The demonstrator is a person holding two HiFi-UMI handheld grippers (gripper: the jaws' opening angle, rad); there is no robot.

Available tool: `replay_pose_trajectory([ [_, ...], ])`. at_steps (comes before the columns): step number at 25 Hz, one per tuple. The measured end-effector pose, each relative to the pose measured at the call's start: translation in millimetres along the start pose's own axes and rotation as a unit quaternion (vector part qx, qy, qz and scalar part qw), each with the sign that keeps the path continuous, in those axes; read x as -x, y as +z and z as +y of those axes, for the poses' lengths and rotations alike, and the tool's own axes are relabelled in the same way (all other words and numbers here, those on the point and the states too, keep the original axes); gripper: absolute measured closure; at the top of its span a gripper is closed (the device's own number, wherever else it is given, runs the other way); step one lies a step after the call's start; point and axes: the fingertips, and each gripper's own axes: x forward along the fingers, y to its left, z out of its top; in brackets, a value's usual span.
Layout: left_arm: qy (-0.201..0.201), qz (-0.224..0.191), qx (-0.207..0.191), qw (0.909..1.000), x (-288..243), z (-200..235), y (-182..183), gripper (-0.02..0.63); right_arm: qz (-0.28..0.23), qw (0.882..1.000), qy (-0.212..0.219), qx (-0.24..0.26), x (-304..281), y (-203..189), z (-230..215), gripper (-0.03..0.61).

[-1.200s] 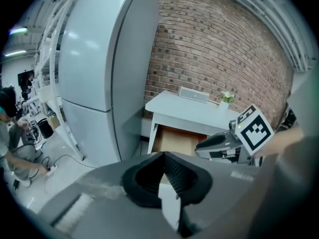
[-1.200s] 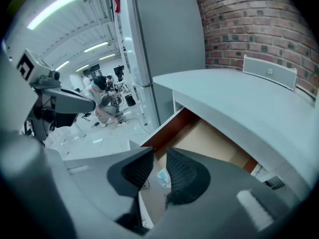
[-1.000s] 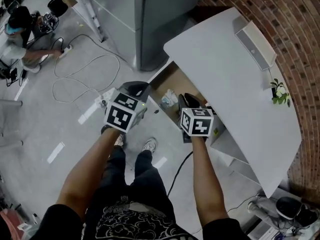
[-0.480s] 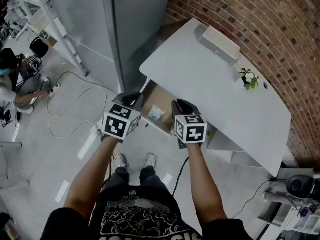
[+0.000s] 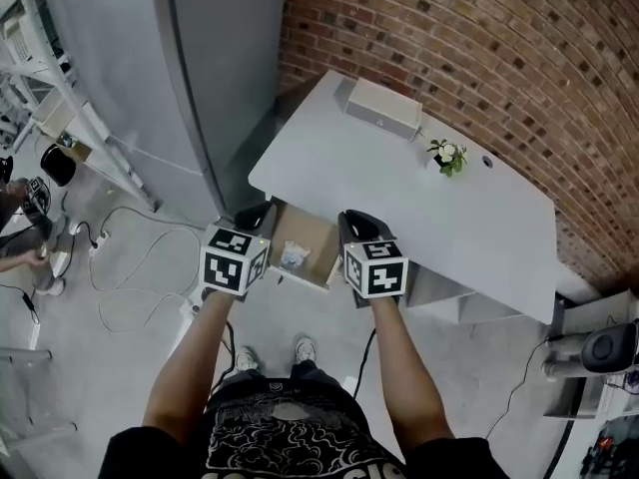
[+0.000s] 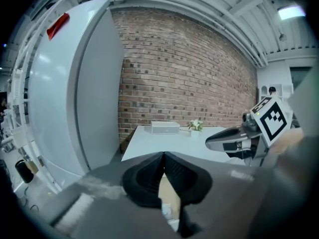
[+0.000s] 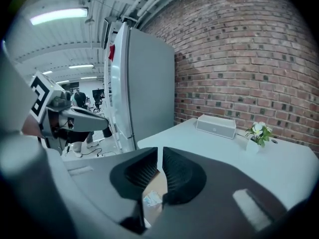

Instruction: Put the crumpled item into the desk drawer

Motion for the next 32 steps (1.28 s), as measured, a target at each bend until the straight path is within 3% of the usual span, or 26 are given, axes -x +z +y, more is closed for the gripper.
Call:
replay_pose_trajectory([
  [13,-0.008,-0.045,-0.036,0.9983,20.8,-6.1,51.9,0.611,-0.071,0.997,-0.034,0.003,51.7,51.5,-4.6,0.578],
  [32,-0.023,-0.048,-0.044,0.9976,16.7,-16.7,54.8,0.611,-0.088,0.995,-0.043,-0.004,66.7,57.9,-6.2,0.578],
])
